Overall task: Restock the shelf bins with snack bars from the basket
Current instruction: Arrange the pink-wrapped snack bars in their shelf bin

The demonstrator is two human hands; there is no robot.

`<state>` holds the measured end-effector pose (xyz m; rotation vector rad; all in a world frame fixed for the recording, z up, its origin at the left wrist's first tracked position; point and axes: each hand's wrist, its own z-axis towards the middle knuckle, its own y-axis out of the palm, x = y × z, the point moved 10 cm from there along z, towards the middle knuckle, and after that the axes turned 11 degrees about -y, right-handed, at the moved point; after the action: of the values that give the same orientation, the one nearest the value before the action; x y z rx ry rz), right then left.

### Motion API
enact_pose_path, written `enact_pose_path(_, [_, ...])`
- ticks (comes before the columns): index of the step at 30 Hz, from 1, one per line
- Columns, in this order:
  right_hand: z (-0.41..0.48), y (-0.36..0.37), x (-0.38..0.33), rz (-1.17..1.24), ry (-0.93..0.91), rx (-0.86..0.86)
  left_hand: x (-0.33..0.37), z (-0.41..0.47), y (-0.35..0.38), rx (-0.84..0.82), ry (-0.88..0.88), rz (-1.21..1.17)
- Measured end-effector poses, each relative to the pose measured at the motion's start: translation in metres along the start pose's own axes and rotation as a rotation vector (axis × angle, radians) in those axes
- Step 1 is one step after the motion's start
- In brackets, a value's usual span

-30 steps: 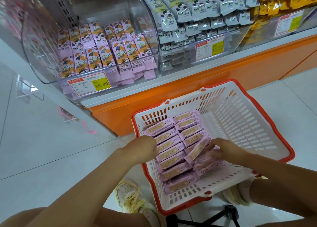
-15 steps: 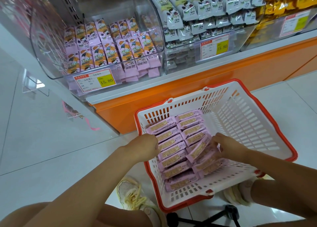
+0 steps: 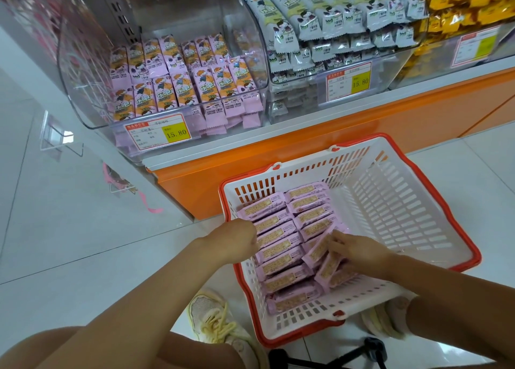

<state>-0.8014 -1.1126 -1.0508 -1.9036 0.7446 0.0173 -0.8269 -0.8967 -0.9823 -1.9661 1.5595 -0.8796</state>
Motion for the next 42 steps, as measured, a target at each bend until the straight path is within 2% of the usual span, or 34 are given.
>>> enact_pose_path(5, [0.004, -0.013, -0.008, -0.117, -0.069, 0.058, -0.001, 0.000, 0.001, -0.009, 0.001, -0.001])
enact_pose_path(10, [0.003, -0.035, 0.012, -0.207, 0.017, 0.222, -0.001, 0.000, -0.001, -0.008, 0.001, -0.014])
enact_pose_path(13, [0.015, -0.034, 0.015, -0.202, -0.008, 0.160, -0.001, 0.000, -0.001, -0.012, -0.004, -0.017])
enact_pose_path(16, [0.028, -0.027, 0.016, -0.158, -0.016, -0.001, -0.001, -0.001, -0.001, -0.009, -0.001, -0.017])
enact_pose_path(17, [0.031, -0.027, 0.012, -0.124, -0.039, -0.010, 0.000, -0.002, -0.001, -0.011, 0.000, -0.016])
enact_pose_path(19, [0.031, -0.028, 0.008, 0.002, -0.016, -0.041, 0.000, -0.003, -0.002, -0.012, 0.004, -0.024])
enact_pose_path(22, [0.019, -0.038, 0.007, 0.370, 0.179, 0.006, 0.001, -0.007, -0.011, 0.020, 0.020, -0.038])
enact_pose_path(24, [0.012, -0.050, -0.014, 0.812, 0.199, 0.088, 0.002, -0.011, -0.023, 0.053, 0.035, -0.090])
enact_pose_path(27, [0.009, -0.057, -0.059, 1.642, 0.141, 0.040, 0.010, -0.024, -0.047, 0.071, 0.071, -0.321])
enact_pose_path(29, [0.009, -0.069, -0.076, 1.950, 0.145, 0.032, 0.021, -0.034, -0.060, 0.040, 0.110, -0.488])
enact_pose_path(33, [0.010, -0.110, -0.101, 2.029, 0.097, 0.094, 0.035, -0.056, -0.094, 0.057, 0.204, -0.810])
enact_pose_path(37, [0.009, -0.148, -0.110, 2.193, 0.112, 0.195, 0.019, -0.076, -0.134, 0.233, 0.171, -0.881])
enact_pose_path(42, [0.020, -0.191, -0.131, 2.174, 0.001, 0.128, 0.019, -0.101, -0.155, 0.196, 0.232, -1.030])
